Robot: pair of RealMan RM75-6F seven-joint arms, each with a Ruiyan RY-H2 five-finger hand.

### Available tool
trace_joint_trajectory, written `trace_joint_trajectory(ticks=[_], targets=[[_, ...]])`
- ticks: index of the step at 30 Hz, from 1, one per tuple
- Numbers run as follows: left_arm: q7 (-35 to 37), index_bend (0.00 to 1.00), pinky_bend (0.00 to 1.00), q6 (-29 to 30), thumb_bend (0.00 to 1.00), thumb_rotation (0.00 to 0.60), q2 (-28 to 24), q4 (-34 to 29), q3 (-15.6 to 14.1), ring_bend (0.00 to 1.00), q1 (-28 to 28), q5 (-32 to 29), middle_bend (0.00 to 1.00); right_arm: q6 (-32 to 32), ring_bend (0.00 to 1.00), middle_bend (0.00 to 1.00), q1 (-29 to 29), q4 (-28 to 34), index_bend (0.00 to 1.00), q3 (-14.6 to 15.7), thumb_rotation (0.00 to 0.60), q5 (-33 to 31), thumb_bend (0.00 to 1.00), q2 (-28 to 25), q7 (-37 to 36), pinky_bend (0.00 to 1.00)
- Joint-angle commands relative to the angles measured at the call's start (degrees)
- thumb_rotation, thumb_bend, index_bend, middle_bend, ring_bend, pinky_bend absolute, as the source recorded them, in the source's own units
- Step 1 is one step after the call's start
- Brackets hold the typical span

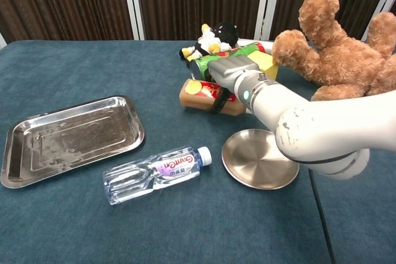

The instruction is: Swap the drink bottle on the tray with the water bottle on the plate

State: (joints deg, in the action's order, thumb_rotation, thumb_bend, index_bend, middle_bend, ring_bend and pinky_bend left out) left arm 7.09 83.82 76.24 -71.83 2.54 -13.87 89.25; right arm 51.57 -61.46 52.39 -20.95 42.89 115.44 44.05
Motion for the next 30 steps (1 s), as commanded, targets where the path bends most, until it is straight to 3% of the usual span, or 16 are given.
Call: trace_joint_trajectory(ticks=[1, 6, 10, 17, 23, 26, 30], targets=[[-0.2, 0.0, 0.07, 0.2, 0.36, 0.6, -0.05, -0.18, -0.08, 0.0, 0.08, 0.17, 0.04, 3.8, 0.8, 0.82, 4.31, 12.66, 0.9, 2.51, 0.6, 3.98, 0.38, -7.57, -1.06, 0.88], [-1.29, 0.0, 0.07, 0.68, 0.36, 0.6, 0.12, -0.6, -0.43, 0.0, 0.18, 0.95, 0.04, 5.8, 0.8, 0.82, 10.23, 30.3, 0.9, 7.58, 0.6, 6.88, 0.38, -19.52, -1.19, 0.88], [-2.43, 0.0, 0.07, 0.62, 0.36, 0.6, 0.47, -0.96, -1.02, 0.0, 0.02, 1.92, 0.04, 5.75, 0.8, 0.82, 13.42, 38.56, 0.9, 11.98, 0.6, 7.74, 0.38, -27.0, -0.83, 0.88], [-4.18, 0.0, 0.07, 1.11, 0.36, 0.6, 0.87, -1.92, -1.84, 0.0, 0.18, 3.27, 0.04, 5.48, 0.8, 0.82, 17.94, 42.06, 0.89, 18.52, 0.6, 14.14, 0.38, -32.63, -5.95, 0.88], [-4.23, 0.0, 0.07, 1.02, 0.36, 0.6, 0.88, -2.12, -2.21, 0.0, 0.1, 3.83, 0.04, 3.85, 0.78, 0.82, 19.25, 39.66, 0.85, 20.2, 0.6, 18.11, 0.38, -31.86, -10.91, 0.86], [-4.03, 0.0, 0.07, 1.01, 0.36, 0.6, 0.82, -2.15, -2.3, 0.0, 0.09, 3.97, 0.04, 3.2, 0.72, 0.82, 19.48, 38.96, 0.76, 20.55, 0.6, 19.86, 0.38, -31.2, -12.53, 0.83], [-3.85, 0.0, 0.07, 0.92, 0.36, 0.6, 0.77, -2.16, -2.42, 0.0, 0.06, 4.1, 0.04, 2.17, 0.55, 0.64, 19.44, 38.19, 0.43, 20.74, 0.6, 21.7, 0.37, -30.58, -14.26, 0.68]])
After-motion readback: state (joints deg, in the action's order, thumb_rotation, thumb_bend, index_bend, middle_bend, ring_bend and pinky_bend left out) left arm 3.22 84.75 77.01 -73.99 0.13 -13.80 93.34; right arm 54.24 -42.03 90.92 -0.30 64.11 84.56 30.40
